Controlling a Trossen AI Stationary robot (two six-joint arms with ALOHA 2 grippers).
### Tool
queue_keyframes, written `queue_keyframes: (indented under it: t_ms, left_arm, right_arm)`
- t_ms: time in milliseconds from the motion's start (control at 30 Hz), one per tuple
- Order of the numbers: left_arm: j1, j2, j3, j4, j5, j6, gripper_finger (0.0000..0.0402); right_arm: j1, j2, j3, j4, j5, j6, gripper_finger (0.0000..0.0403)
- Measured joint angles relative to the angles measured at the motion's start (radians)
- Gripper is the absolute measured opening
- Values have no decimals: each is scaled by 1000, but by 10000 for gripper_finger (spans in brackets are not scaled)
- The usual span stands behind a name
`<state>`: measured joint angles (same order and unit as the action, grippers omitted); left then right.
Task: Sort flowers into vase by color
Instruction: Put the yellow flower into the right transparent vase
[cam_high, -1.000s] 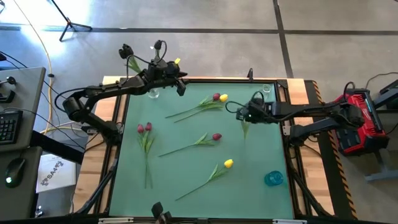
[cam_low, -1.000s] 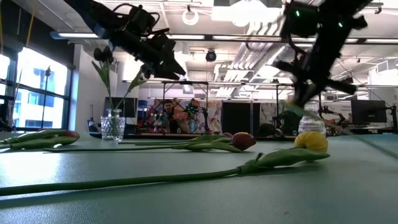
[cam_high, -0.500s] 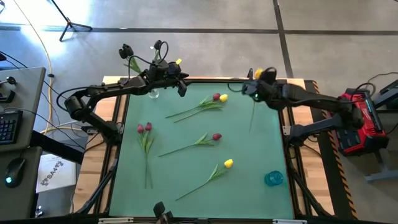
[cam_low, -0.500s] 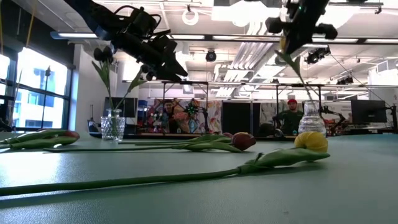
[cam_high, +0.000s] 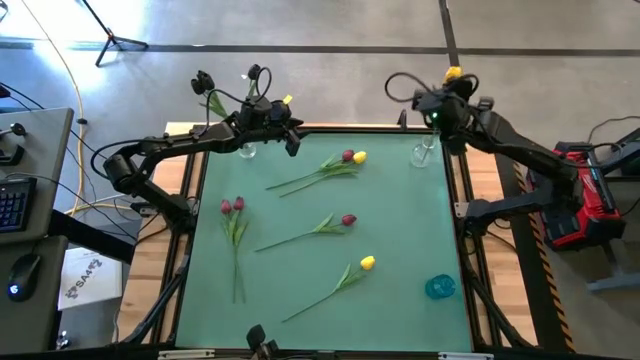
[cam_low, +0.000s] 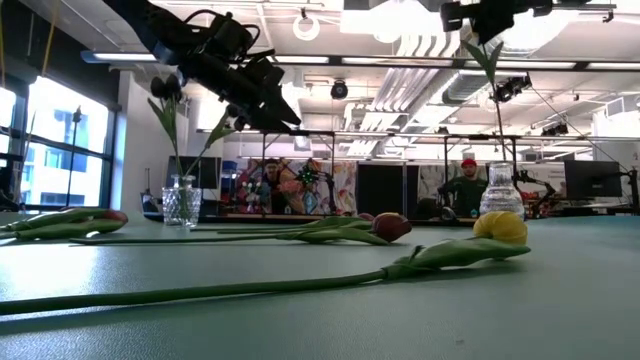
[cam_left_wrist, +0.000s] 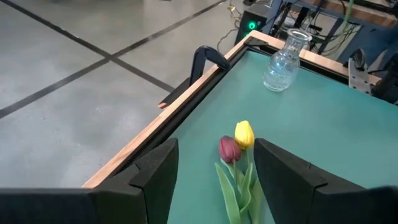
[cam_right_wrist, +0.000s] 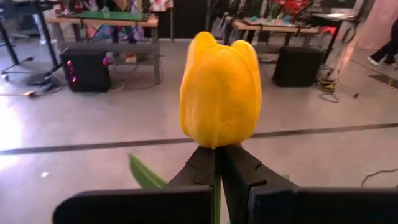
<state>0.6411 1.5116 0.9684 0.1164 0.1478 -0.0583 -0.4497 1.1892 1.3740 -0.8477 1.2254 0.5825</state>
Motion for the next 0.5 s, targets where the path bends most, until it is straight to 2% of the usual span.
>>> queue_keyframes:
  t_ms: [267, 500]
  left_arm:
    - [0, 17, 0, 1, 5, 10, 197]
    - [-7, 68, 0, -1, 55, -14, 197]
  right_arm:
    - [-81, 0, 6, 248, 50, -251, 0]
    - [-174, 0, -38, 343, -13, -322, 0]
